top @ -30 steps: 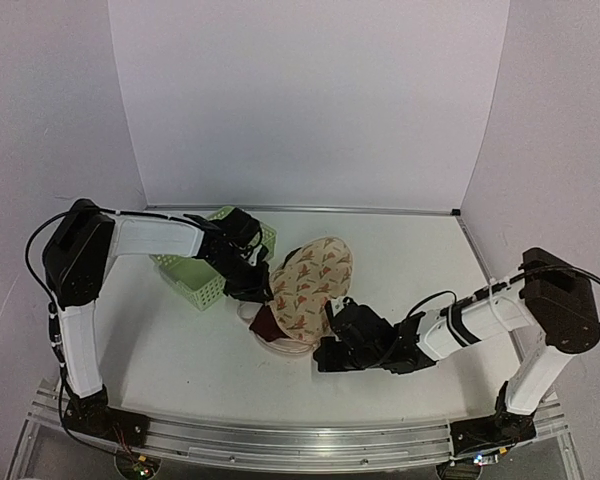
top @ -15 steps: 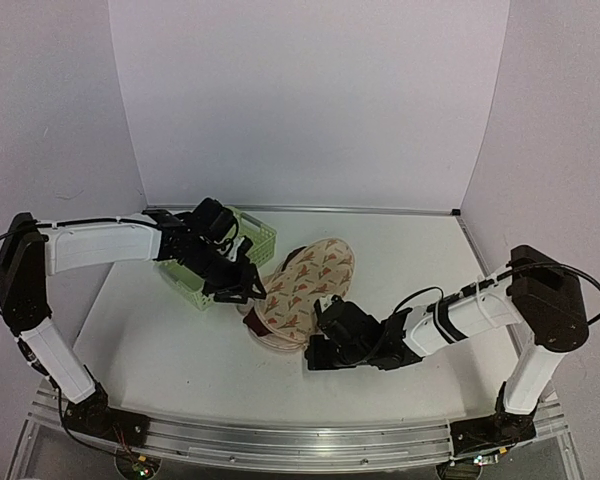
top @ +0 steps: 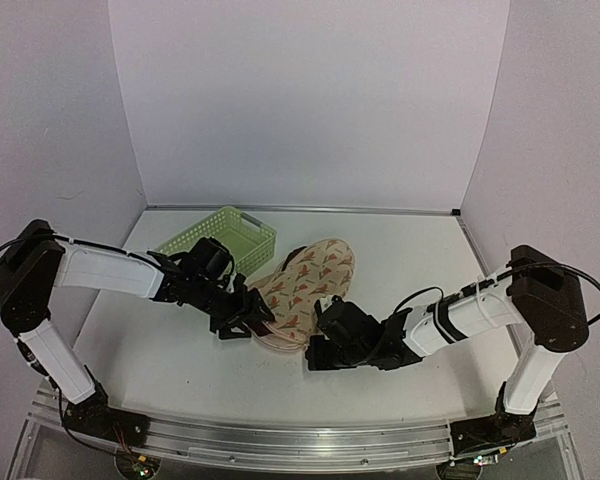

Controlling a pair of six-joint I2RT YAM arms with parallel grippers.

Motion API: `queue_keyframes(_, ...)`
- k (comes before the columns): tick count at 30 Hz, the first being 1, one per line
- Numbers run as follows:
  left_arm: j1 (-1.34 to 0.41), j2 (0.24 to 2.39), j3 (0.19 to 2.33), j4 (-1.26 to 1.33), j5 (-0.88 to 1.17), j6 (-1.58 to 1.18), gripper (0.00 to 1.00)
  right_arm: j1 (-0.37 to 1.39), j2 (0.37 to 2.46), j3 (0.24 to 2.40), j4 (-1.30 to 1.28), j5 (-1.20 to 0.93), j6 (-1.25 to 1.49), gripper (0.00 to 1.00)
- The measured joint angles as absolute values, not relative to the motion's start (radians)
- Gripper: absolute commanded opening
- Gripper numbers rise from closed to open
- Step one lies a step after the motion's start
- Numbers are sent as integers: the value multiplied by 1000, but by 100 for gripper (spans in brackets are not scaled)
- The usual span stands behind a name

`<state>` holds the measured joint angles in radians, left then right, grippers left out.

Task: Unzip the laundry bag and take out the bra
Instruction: Hold the laundry bag at the center of the board.

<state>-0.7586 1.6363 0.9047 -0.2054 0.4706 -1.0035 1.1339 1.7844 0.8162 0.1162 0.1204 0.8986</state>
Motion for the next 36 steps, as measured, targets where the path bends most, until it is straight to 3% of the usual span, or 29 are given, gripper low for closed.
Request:
queue_keyframes(10, -759, 1660, 791, 52, 476, -1221, 81, 1134, 1784, 816, 116, 127, 899, 0)
queue_keyframes(18, -765, 1702, 775, 137, 478, -1301, 75, 1134, 1784, 815, 116, 133, 899, 0)
queue_keyframes(21, -767, 1712, 775, 152, 478, -1315, 64, 1134, 1784, 815, 116, 135, 899, 0)
queue_keyframes(24, -767, 1720, 775, 168, 478, -1331, 42, 1134, 1784, 815, 116, 136, 899, 0)
queue_keyframes(29, -767, 1726, 769, 187, 479, -1338, 17, 1134, 1784, 809, 116, 140, 899, 0)
queue_keyframes(31, -767, 1729, 769, 194, 480, -1336, 2, 1134, 1784, 809, 116, 142, 899, 0)
queue_keyframes(36, -767, 1735, 764, 211, 478, -1338, 0, 1134, 1784, 809, 117, 143, 899, 0)
